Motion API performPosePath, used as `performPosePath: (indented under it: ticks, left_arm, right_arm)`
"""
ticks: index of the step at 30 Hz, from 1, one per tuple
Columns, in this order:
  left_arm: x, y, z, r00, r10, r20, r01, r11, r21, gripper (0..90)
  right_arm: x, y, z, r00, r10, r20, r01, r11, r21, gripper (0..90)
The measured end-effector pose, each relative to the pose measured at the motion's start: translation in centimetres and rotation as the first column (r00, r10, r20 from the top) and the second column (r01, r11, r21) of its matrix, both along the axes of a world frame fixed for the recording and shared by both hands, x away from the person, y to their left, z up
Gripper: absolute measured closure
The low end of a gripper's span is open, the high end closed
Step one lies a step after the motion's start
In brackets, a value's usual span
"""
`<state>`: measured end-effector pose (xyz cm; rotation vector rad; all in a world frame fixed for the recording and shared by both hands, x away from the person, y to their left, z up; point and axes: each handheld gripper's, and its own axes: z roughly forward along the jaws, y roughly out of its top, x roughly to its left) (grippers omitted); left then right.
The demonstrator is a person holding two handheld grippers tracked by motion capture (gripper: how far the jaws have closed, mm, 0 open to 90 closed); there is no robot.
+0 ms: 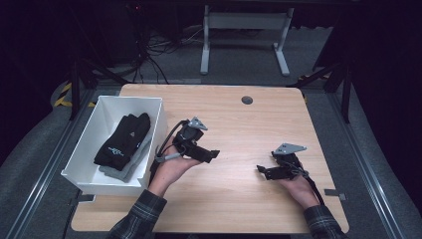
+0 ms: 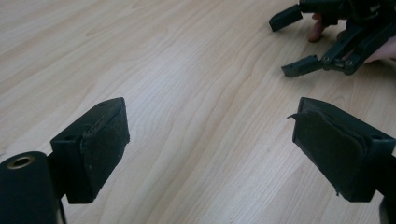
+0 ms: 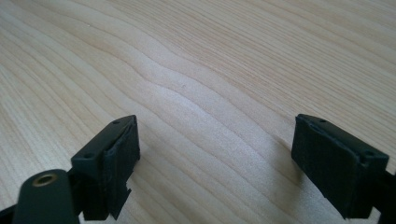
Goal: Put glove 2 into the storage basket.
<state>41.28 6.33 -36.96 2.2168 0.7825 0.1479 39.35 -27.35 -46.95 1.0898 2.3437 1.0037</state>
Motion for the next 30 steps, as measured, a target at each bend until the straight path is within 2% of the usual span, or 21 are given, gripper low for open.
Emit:
performPosePath:
  ticks: [4, 5, 6, 7, 9, 11, 15, 21, 30]
  left_arm:
    - [-0.3, -0.8, -1.7, 0.9998, -0.019, 0.004, 0.019, 0.9998, 0.001, 8.1]
    - [-0.3, -0.8, -1.7, 0.9998, -0.019, 0.004, 0.019, 0.9998, 0.001, 7.5]
    - [-0.4, -1.1, -2.6, 0.9997, -0.025, 0.0, 0.025, 0.9996, 0.01, 7.3]
    - [-0.4, -1.1, -2.6, 0.9997, -0.025, 0.0, 0.025, 0.9996, 0.01, 7.0]
    - [-0.7, -1.3, -3.5, 0.9996, -0.027, -0.004, 0.027, 0.9996, -0.009, 6.9]
    - [-0.9, -1.6, -4.7, 0.9995, -0.03, -0.002, 0.03, 0.9995, -0.006, 6.9]
    - [-1.1, -1.9, -6.2, 0.9994, -0.033, -0.005, 0.033, 0.9992, 0.021, 6.8]
    - [-1.6, -2.4, -8.0, 0.9995, -0.032, 0.007, 0.032, 0.9988, 0.036, 6.8]
    - [-1.7, -3.2, -9.9, 0.999, -0.044, 0.007, 0.043, 0.9945, 0.095, 3.0]
  right_arm:
    - [0.0, 0.0, 0.0, 1.0, 0.001, 0.0, -0.001, 1.0, 0.001, 15.9]
    - [0.0, 0.0, 0.0, 1.0, 0.001, 0.0, -0.001, 1.0, 0.001, 15.9]
    - [0.0, 0.0, 0.0, 1.0, 0.001, 0.0, -0.001, 1.0, 0.002, 16.0]
    - [0.0, 0.0, 0.0, 1.0, 0.001, 0.0, -0.001, 1.0, 0.002, 16.0]
    - [0.0, 0.0, 0.0, 1.0, 0.0, 0.0, 0.0, 1.0, 0.0, 16.0]
    - [0.0, 0.0, 0.0, 1.0, 0.001, 0.0, -0.001, 1.0, 0.0, 16.0]
    - [0.0, 0.0, 0.0, 1.0, 0.001, 0.0, -0.001, 1.0, 0.002, 16.0]
    - [0.0, 0.0, 0.0, 1.0, 0.001, 0.0, -0.001, 1.0, 0.002, 16.0]
    - [0.0, 0.0, 0.0, 1.0, 0.002, 0.002, -0.002, 1.0, -0.001, 16.0]
